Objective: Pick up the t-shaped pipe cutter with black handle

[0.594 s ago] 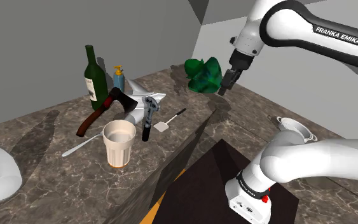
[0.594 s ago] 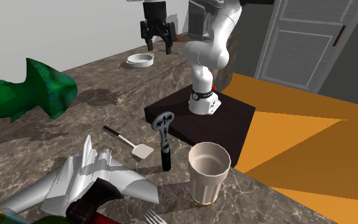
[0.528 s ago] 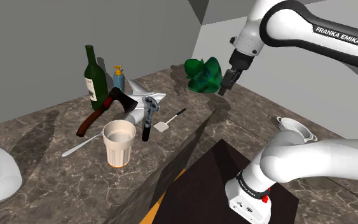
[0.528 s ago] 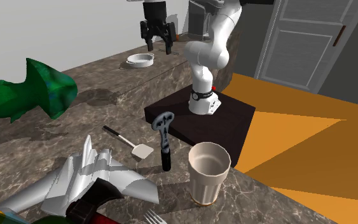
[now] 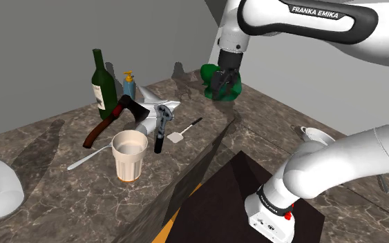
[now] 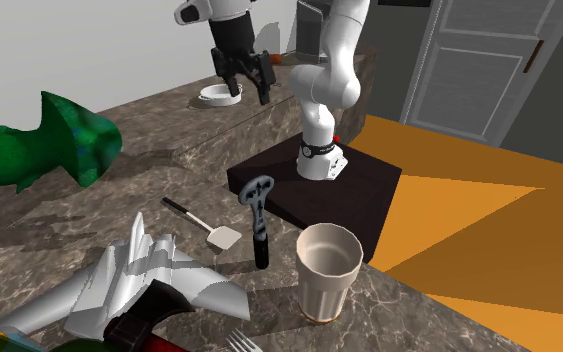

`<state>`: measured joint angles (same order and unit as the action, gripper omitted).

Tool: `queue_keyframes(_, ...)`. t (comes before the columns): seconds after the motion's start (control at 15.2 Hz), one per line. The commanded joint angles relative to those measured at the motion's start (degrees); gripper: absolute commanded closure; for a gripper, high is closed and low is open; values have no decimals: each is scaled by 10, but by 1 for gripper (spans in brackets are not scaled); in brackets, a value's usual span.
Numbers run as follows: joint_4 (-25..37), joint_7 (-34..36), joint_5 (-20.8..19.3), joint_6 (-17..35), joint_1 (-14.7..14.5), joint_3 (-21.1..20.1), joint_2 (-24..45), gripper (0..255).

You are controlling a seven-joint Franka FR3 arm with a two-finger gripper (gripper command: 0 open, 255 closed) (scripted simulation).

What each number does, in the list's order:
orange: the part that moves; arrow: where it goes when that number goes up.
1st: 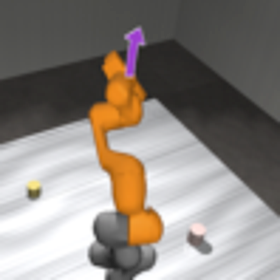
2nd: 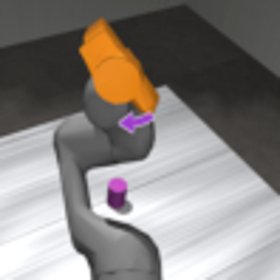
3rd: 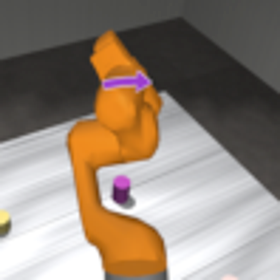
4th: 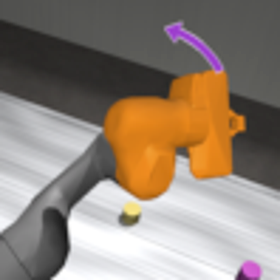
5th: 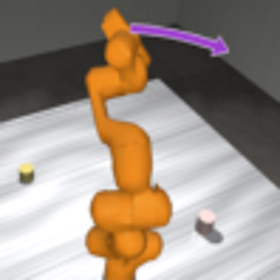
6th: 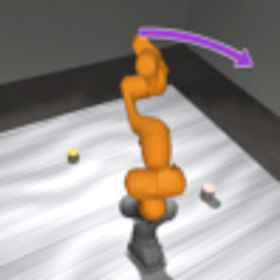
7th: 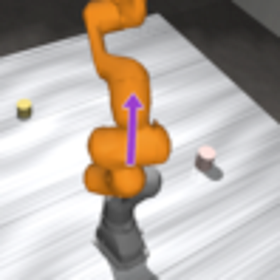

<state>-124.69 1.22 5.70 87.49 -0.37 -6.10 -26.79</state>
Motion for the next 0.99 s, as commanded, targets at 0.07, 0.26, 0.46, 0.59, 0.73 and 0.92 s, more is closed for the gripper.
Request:
queue_keyframes(0.07, 78, 47, 9, -26, -5, -25, 95, 0)
queue_keyframes(0.26, 158, 92, 14, -55, -12, -45, 188, 0)
queue_keyframes(0.46, 246, 137, 17, -90, -23, -60, 284, 0)
queue_keyframes(0.59, 311, 167, 18, -116, -32, -67, 351, 0)
queue_keyframes(0.73, 382, 196, 20, -146, -43, -72, 419, 0)
queue_keyframes(0.92, 506, 239, 24, -200, -62, -76, 529, 0)
